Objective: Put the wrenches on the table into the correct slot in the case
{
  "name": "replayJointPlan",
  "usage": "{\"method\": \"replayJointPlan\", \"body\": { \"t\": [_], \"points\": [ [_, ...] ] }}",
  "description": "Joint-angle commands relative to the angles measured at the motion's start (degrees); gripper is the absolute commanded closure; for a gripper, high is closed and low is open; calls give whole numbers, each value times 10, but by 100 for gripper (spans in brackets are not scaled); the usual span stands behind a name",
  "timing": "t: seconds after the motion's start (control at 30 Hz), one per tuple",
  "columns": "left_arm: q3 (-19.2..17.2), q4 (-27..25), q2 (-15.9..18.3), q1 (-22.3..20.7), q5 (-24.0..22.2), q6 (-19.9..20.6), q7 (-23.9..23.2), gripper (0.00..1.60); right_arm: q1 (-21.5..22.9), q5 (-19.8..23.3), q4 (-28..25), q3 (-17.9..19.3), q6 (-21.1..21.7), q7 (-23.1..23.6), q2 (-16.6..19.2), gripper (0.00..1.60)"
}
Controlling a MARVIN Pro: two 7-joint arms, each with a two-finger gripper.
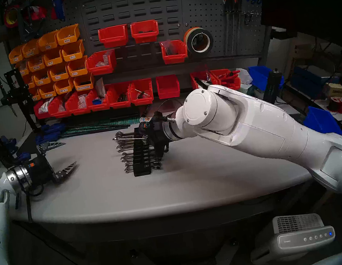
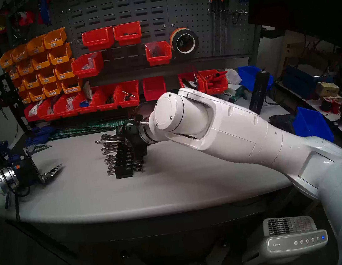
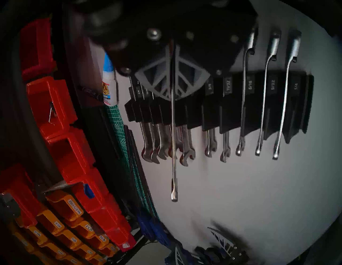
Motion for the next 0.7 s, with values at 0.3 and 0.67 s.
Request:
{"method": "replayJointPlan", "body": {
  "t": [0.3,0.67],
  "points": [
    [-9,-7,6,-10,-8,2,2,0,5,5,0,8,3,-1,-6,160],
    [-9,-7,6,-10,-8,1,2,0,0,3,8,5,14,-10,-8,160]
  ]
}}
